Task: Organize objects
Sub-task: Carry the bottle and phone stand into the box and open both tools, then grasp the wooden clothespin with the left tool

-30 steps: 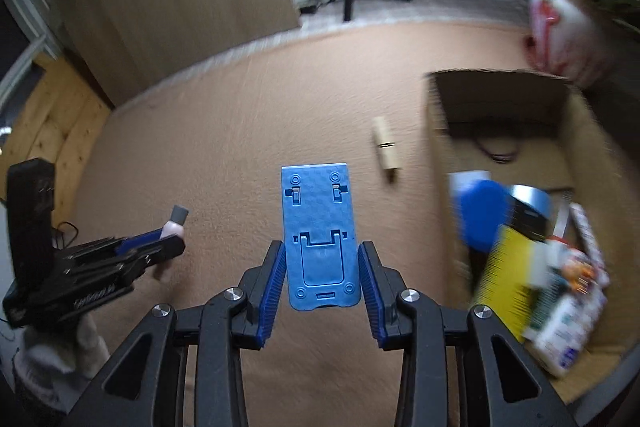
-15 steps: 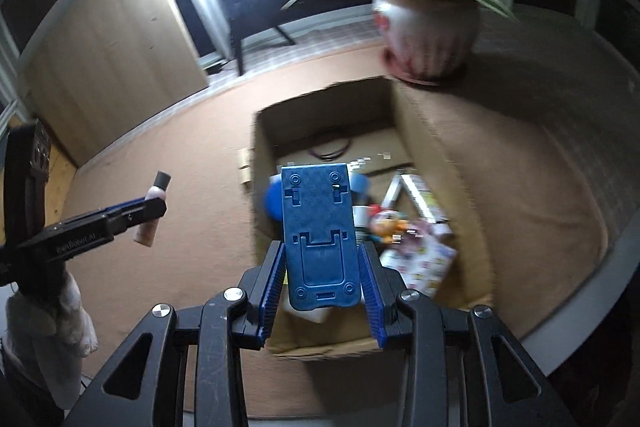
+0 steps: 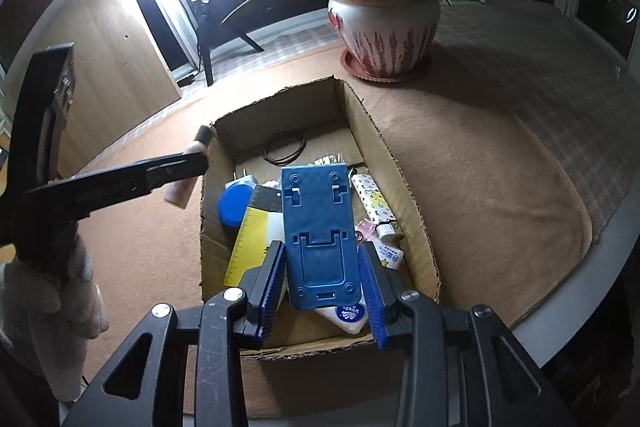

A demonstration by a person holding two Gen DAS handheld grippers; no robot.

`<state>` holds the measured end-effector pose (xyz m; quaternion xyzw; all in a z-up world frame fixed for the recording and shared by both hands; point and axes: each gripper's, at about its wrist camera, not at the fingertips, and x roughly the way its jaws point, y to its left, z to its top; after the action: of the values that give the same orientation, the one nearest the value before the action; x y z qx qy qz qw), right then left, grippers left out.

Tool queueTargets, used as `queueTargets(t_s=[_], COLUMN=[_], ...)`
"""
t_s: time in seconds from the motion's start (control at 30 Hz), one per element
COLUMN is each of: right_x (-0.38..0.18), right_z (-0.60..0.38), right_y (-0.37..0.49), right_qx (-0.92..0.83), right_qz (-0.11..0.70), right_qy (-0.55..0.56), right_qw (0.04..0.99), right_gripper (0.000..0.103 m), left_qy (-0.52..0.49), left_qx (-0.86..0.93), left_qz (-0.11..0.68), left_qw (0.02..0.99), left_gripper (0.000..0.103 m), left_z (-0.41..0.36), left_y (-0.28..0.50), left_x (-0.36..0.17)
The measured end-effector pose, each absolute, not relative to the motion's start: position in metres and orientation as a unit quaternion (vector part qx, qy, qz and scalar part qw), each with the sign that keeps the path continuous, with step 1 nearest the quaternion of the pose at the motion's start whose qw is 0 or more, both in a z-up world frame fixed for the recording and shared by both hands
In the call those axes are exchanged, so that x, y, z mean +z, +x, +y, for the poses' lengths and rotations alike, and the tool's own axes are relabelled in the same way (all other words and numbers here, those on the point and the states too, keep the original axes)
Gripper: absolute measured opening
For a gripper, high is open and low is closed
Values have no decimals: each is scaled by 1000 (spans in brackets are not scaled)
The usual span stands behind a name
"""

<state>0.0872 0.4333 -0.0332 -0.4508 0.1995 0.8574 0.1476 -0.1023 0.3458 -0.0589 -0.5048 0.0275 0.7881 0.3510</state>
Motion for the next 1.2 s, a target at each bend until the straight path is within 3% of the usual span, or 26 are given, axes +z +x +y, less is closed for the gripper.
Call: queueTargets(t_s=[0.13,0.17,0.2,0.23,0.27,0.3,0.87,1.2], right_x=[-34,-33,-33,-33,-32,-31,-30,-18], right_z=[435,436,435,435,435,435,419,408], right_y=[87,87,86,86,87,88,92,100], right_qx=[859,861,861,860,862,864,860,865], right_qz=[204,206,206,208,209,210,240,236], right_qy=[-447,-444,-444,-446,-442,-437,-431,-423], right_qw=[145,141,138,134,133,135,132,133], right_gripper=[35,38,50,55,62,63,64,64], left_qy=[-507,-508,-509,-510,-512,-510,-519,-552], left_qx=[784,783,781,781,782,786,804,793], left_qz=[34,36,38,38,36,31,-5,-20], left_qw=[356,358,360,357,353,348,290,257], left_gripper=[22,22,25,32,58,77,77,66], left_z=[361,364,366,368,368,366,282,256], left_y=[-108,-108,-109,-110,-112,-113,-143,-164], left_x=[-61,-62,-63,-63,-64,-64,-82,-114])
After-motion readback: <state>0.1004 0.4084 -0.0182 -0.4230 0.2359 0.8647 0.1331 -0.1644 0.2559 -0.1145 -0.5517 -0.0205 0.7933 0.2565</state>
